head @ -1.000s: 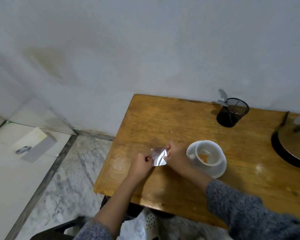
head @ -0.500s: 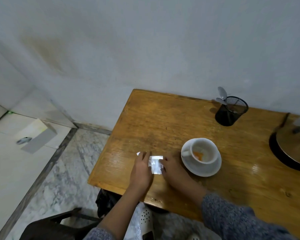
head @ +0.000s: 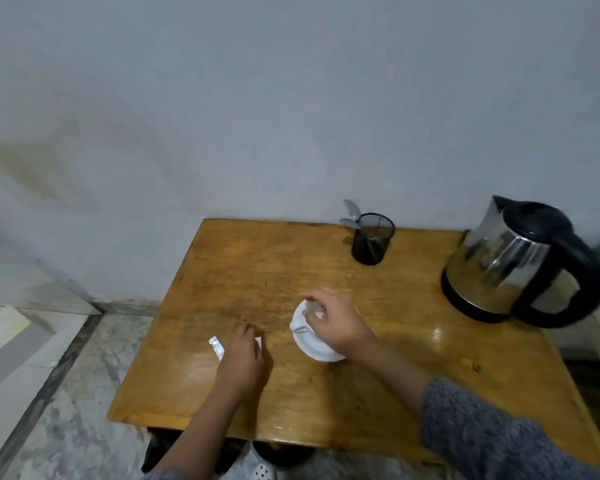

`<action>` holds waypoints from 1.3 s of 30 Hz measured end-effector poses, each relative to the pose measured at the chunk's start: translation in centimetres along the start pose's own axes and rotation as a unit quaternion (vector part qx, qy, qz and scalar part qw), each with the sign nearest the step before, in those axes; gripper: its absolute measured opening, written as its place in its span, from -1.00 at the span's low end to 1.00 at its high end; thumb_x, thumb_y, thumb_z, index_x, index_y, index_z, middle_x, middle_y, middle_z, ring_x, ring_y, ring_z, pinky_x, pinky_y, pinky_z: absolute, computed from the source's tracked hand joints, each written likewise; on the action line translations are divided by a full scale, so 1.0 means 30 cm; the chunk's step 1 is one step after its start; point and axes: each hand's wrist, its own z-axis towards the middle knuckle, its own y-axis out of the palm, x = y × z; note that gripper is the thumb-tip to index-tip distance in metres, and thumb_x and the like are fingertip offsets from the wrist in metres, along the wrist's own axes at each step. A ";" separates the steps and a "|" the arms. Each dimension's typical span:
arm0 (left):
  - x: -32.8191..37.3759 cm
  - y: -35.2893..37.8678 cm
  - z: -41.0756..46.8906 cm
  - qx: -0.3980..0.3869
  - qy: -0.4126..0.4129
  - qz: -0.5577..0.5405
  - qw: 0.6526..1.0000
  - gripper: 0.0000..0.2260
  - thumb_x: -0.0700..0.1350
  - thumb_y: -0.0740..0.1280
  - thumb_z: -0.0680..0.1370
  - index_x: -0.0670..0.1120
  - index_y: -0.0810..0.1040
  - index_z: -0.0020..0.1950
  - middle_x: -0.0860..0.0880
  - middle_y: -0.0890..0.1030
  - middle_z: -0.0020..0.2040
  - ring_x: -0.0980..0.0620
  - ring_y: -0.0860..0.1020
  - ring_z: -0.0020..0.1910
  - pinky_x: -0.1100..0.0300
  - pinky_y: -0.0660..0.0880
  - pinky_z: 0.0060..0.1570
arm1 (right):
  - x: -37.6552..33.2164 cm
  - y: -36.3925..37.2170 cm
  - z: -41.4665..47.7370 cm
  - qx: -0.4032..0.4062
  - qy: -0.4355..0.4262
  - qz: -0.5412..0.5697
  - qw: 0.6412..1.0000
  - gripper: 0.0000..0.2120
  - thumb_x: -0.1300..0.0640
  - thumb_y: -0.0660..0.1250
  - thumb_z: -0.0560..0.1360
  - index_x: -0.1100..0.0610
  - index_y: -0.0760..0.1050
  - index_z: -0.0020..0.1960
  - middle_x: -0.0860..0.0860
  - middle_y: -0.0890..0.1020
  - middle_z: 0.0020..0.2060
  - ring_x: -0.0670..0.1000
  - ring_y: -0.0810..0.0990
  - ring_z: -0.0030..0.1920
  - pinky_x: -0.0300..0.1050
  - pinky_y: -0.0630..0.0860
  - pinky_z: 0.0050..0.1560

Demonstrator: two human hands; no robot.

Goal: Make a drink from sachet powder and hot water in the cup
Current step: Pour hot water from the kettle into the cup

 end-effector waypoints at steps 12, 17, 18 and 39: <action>0.226 0.149 0.003 0.067 -0.041 -0.297 0.952 -0.80 -0.10 0.12 0.60 -0.08 0.53 0.03 -0.11 0.59 0.00 -0.09 0.53 0.01 0.05 0.42 -0.08 | 0.277 -0.820 -0.193 0.567 0.113 -0.010 0.816 -0.77 0.18 0.15 0.57 0.19 0.52 0.13 0.12 0.56 0.11 0.01 0.49 0.12 -0.15 0.45 0.13; 0.262 0.162 0.007 0.086 -0.029 -0.277 0.956 -0.83 -0.18 0.10 0.60 -0.13 0.48 0.03 -0.11 0.53 -0.03 -0.10 0.49 -0.02 0.05 0.37 -0.07 | 0.443 -0.841 -0.237 0.578 0.247 0.058 0.775 -0.65 0.03 0.04 0.61 0.21 0.51 0.09 0.18 0.57 0.03 0.13 0.52 0.02 -0.12 0.34 -0.05; 0.276 0.160 0.004 0.084 -0.032 -0.279 0.956 -0.84 -0.18 0.10 0.60 -0.13 0.46 0.02 -0.11 0.52 -0.04 -0.08 0.47 -0.03 0.06 0.36 -0.08 | 0.456 -0.835 -0.240 0.566 0.267 0.083 0.776 -0.60 -0.02 0.02 0.62 0.22 0.52 0.07 0.18 0.57 -0.05 0.11 0.51 -0.05 -0.11 0.34 -0.08; 0.250 0.192 0.073 0.056 -0.067 -0.286 0.954 -0.81 -0.13 0.08 0.61 -0.14 0.45 0.00 -0.14 0.54 -0.05 -0.08 0.49 -0.05 0.04 0.40 -0.09 | 0.518 -0.791 -0.246 0.583 0.283 0.282 0.707 -0.70 0.04 0.10 0.51 0.09 0.37 -0.36 0.07 0.41 -0.51 -0.05 0.36 -0.61 -0.20 0.26 -0.53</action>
